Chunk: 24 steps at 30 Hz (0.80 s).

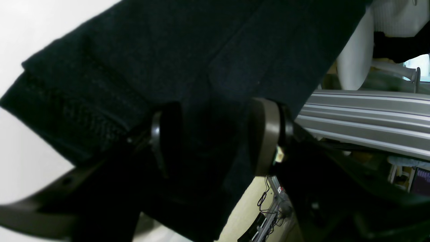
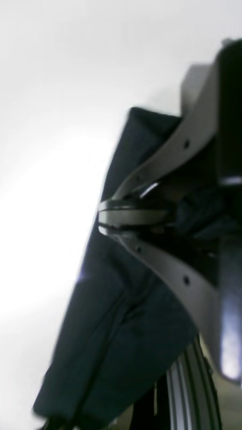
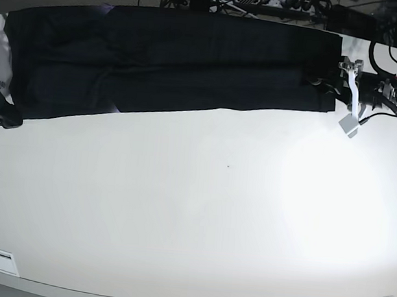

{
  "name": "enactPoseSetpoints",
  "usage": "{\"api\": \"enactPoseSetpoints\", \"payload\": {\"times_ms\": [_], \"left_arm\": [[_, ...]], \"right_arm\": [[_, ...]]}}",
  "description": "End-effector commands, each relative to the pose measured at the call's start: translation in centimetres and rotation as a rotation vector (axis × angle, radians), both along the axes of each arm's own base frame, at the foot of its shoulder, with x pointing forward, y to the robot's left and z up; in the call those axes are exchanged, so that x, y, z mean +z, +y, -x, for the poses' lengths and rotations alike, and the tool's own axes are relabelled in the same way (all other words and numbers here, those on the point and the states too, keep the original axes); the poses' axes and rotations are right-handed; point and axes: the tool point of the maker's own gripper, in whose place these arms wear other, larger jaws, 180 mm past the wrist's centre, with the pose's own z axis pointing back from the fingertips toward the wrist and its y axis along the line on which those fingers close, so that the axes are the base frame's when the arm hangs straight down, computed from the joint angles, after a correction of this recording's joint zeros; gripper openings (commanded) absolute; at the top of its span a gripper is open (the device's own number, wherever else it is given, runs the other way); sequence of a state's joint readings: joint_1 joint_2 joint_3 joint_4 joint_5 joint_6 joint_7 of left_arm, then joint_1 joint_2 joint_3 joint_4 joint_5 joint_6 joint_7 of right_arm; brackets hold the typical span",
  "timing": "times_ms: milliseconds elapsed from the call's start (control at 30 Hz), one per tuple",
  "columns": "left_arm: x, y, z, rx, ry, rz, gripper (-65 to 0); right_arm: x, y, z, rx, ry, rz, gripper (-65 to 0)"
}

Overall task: Fold the T-shirt properly
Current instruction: 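Release the folded strip and raise both grippers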

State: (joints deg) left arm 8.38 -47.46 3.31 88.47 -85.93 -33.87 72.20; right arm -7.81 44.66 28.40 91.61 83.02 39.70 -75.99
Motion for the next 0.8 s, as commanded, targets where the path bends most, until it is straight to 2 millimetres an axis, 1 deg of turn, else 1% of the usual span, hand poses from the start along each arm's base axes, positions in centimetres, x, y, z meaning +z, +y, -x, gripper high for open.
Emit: {"api": "enactPoseSetpoints", "payload": {"times_ms": [0,100,167,233,300,333,400,467,533,633,767], "left_arm": [[0.4,0.7,-0.6,-0.007,-0.025,-0.031,-31.2],[0.8,0.6,-1.4,-0.012,-0.056,-0.023,-31.2],[1.1,0.5,-1.8,-0.016,-0.072,-0.022,-31.1],[1.5,0.7,-2.3,-0.007,-0.090,-0.022,-31.1],[2.2,0.9,-3.4,0.016,-0.127,-0.015,-31.1],[2.7,1.1,-4.1,0.030,-0.150,-0.011,-31.1],[3.7,1.4,-5.4,0.068,-0.201,0.001,-31.1],[4.7,1.9,-6.5,0.112,-0.248,0.014,-31.1],[5.3,2.5,-7.1,0.135,-0.275,0.015,-31.1],[5.8,2.9,-7.5,0.152,-0.294,0.015,-31.1],[5.7,2.8,-7.4,0.152,-0.293,0.017,-31.1]], "right_arm": [[1.2,0.2,-0.3,0.004,-0.045,-0.022,-65.0],[-1.2,1.3,1.5,-0.012,0.013,-0.078,-65.0],[-3.2,2.5,3.1,-0.027,0.063,-0.132,-65.0],[-4.6,3.8,4.2,-0.044,0.092,-0.187,-65.0],[-5.1,4.8,4.3,-0.069,0.078,-0.242,-65.0],[-5.5,4.8,4.2,-0.091,0.070,-0.235,-65.0],[-6.6,4.2,3.7,-0.142,0.049,-0.185,-65.0],[-7.2,3.4,3.0,-0.191,0.010,-0.131,-65.0],[-7.9,2.9,2.7,-0.218,-0.009,-0.085,-65.0],[-8.9,3.3,3.2,-0.215,0.016,-0.068,-65.0],[-10.3,3.9,4.0,-0.180,0.064,-0.022,-65.0]]}}
